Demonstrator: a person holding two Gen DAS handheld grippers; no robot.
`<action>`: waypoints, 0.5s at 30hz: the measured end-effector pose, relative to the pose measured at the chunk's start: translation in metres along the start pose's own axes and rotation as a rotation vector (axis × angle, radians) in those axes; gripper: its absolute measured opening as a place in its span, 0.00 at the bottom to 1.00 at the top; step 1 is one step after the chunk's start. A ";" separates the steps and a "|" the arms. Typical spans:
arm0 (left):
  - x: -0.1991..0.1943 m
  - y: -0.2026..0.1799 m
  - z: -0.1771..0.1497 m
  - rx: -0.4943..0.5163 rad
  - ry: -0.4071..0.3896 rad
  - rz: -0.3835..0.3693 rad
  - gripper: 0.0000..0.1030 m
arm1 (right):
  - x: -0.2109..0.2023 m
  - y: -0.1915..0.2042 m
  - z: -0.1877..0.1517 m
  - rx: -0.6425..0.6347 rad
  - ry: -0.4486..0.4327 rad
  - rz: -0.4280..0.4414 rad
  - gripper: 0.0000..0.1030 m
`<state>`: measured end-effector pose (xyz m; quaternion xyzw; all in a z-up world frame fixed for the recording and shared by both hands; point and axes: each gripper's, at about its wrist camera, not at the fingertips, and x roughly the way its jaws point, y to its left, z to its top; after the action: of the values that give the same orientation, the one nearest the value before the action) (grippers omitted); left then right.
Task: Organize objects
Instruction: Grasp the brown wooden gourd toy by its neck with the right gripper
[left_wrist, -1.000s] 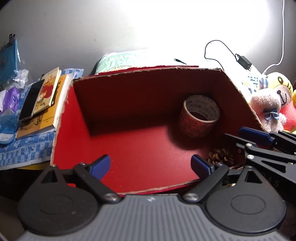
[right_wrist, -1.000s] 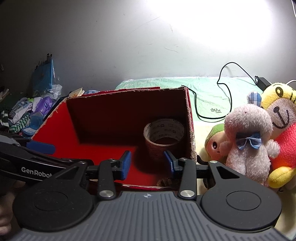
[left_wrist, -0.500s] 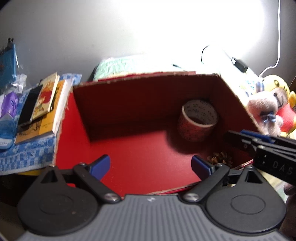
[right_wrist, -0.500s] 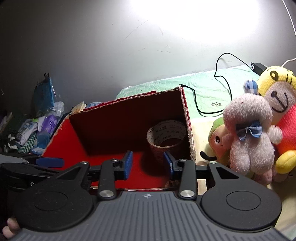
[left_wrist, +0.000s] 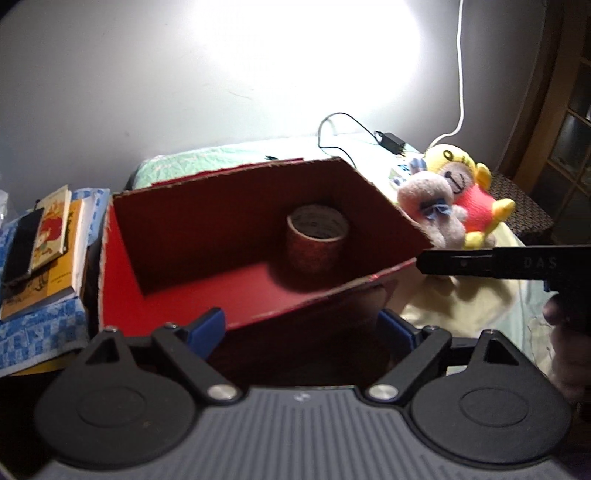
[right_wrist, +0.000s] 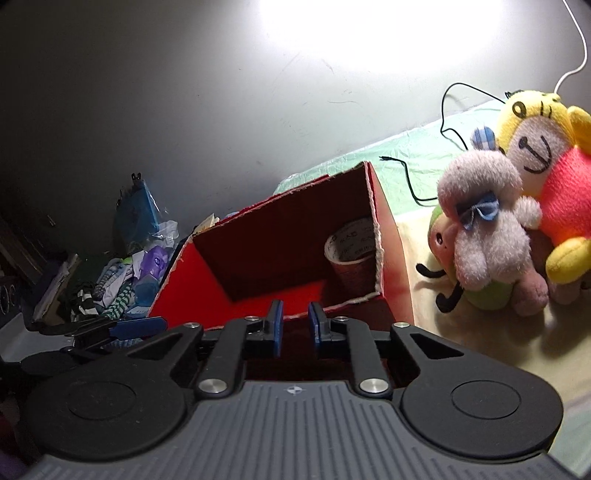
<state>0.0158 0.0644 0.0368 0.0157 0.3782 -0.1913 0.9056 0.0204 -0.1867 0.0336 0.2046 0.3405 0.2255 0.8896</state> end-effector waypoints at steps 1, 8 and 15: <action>0.001 0.001 -0.003 0.000 0.016 -0.030 0.85 | -0.001 -0.003 -0.003 0.014 0.013 0.000 0.14; 0.029 0.000 -0.023 -0.036 0.171 -0.224 0.80 | 0.007 -0.015 -0.030 0.044 0.139 -0.024 0.12; 0.058 0.006 -0.028 -0.107 0.243 -0.343 0.78 | 0.021 -0.031 -0.051 0.103 0.247 -0.062 0.16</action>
<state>0.0362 0.0554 -0.0235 -0.0740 0.4914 -0.3189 0.8071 0.0071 -0.1896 -0.0287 0.2100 0.4645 0.2035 0.8359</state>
